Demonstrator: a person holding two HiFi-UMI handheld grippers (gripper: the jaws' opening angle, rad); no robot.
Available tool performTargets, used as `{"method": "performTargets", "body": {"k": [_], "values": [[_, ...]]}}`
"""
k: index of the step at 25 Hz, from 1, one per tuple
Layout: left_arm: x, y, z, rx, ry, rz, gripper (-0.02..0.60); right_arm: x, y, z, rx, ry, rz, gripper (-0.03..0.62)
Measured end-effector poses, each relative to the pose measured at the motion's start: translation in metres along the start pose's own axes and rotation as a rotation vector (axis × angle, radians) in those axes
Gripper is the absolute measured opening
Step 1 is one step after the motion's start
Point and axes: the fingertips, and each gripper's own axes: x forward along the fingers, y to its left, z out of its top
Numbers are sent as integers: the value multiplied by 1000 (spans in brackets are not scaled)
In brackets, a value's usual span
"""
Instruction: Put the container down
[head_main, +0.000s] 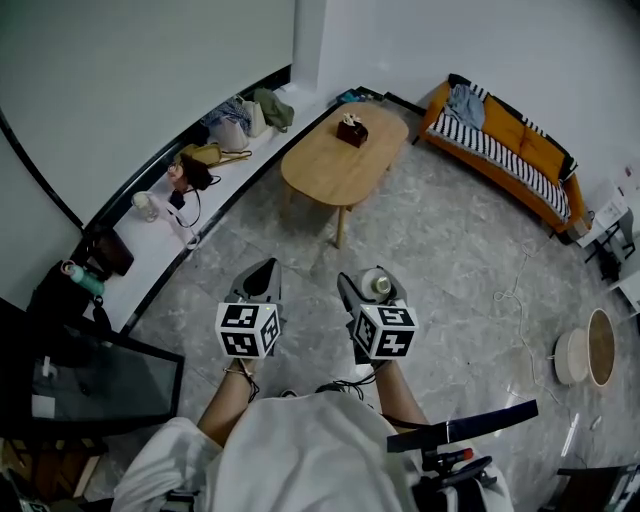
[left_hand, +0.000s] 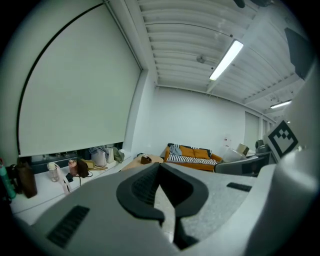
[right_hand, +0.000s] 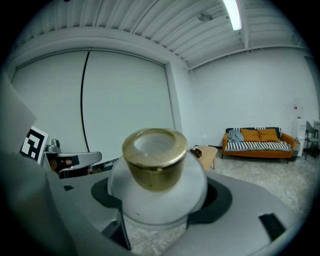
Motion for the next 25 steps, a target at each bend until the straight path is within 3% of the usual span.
{"method": "performTargets", "body": {"k": [10,25], "values": [[40,15,-18,-14,54,-16,8,34,-27,-7,46,26,-53,356],[184,26,33,-7,23,-28,8,139,-109,63,31,5,-44,356]]}}
